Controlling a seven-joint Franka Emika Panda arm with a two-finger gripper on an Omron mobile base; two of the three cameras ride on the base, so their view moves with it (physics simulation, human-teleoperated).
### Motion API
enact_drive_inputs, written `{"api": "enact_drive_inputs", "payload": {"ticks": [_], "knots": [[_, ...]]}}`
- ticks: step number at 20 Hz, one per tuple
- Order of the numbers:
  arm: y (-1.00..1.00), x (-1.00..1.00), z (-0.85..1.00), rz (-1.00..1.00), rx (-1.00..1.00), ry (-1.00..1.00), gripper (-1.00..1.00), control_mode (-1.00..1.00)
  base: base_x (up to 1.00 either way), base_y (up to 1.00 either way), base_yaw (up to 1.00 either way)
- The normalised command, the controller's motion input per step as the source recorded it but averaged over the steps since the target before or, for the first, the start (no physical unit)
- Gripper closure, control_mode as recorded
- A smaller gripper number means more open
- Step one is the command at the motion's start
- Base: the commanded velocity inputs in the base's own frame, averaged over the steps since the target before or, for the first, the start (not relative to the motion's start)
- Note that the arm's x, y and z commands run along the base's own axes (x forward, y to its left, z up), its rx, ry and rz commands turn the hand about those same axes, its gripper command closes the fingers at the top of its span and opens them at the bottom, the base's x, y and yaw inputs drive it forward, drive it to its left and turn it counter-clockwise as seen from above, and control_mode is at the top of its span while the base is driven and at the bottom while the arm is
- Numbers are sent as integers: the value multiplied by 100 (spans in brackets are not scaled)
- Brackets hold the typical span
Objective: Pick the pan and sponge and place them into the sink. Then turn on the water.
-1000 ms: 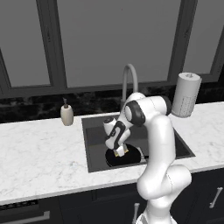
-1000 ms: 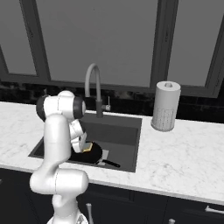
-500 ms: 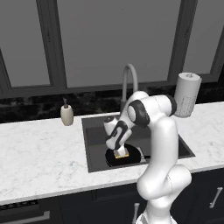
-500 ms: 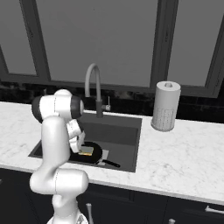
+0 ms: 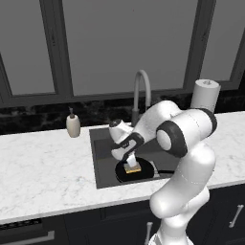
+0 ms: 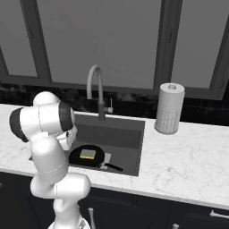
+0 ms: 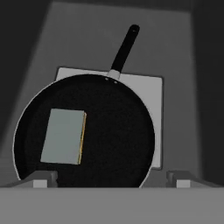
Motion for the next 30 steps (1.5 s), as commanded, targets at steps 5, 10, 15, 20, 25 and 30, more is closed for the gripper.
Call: {"api": "enact_drive_inputs", "payload": {"ticks": [5,10,15,20,25,30], "knots": [[26,-52,100,0,-11,0,-100,-100,0,0,0],[-1,-51,93,0,-7,-7,-100,-100,0,0,0],[-43,-53,95,20,-26,-3,-100,-100,0,0,0],[-32,-64,99,27,-29,0,-100,-100,0,0,0],[-23,-50,78,19,-10,0,-100,-100,0,0,0],[-77,-13,12,5,2,-18,-100,-100,0,0,0]]}}
